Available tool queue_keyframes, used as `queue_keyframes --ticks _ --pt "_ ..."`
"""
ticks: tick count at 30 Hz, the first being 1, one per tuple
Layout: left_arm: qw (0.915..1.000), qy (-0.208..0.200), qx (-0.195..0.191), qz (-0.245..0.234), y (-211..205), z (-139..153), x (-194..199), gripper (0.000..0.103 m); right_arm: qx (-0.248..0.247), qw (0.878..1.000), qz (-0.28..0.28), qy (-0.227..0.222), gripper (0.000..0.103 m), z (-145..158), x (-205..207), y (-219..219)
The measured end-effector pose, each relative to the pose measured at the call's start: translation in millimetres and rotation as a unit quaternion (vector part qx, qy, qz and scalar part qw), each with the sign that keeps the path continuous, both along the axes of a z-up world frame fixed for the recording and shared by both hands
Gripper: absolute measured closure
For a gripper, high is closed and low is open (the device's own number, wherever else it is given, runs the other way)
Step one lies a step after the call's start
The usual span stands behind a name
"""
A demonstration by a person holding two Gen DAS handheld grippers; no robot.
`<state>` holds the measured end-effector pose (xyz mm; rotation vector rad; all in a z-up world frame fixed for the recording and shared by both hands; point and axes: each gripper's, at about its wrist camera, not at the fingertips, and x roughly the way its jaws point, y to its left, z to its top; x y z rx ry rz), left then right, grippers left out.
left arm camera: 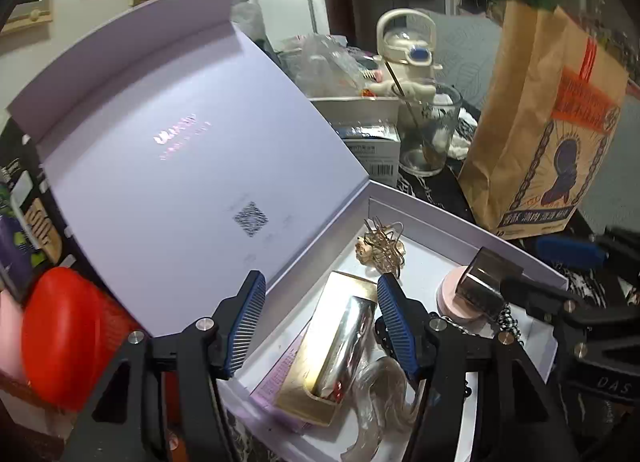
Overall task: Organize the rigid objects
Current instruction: 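Open the left tool over the box while the right tool lowers the grey case inside, then withdraw both open tools from the box back over the table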
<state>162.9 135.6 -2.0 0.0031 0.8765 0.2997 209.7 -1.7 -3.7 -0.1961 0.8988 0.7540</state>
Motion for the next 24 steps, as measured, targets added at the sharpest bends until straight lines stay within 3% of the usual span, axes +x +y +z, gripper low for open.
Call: queue_keyframes --ticks 8,12,14,20,24 --pt "0.9997 -0.026 0.001 -0.004 -7 24 -27 0.045 -0.008 1.0 -0.004 -0.027 0.048 19 -26 -12" --pt "0.999 -0.043 -0.003 -0.011 -13 36 -42 0.029 -0.001 0.999 -0.001 -0.052 0.044 35 -45 -19" --pt "0.9985 -0.053 -0.003 -0.015 -17 44 -51 0.029 0.002 0.998 0.002 -0.064 0.044 44 -55 -22" --pt "0.9966 -0.077 -0.002 -0.03 -30 68 -72 0.023 0.013 0.995 0.003 -0.099 0.035 68 -83 -34" --pt "0.9955 -0.088 -0.007 -0.036 -37 80 -85 0.023 0.019 0.992 0.001 -0.122 0.024 83 -101 -43"
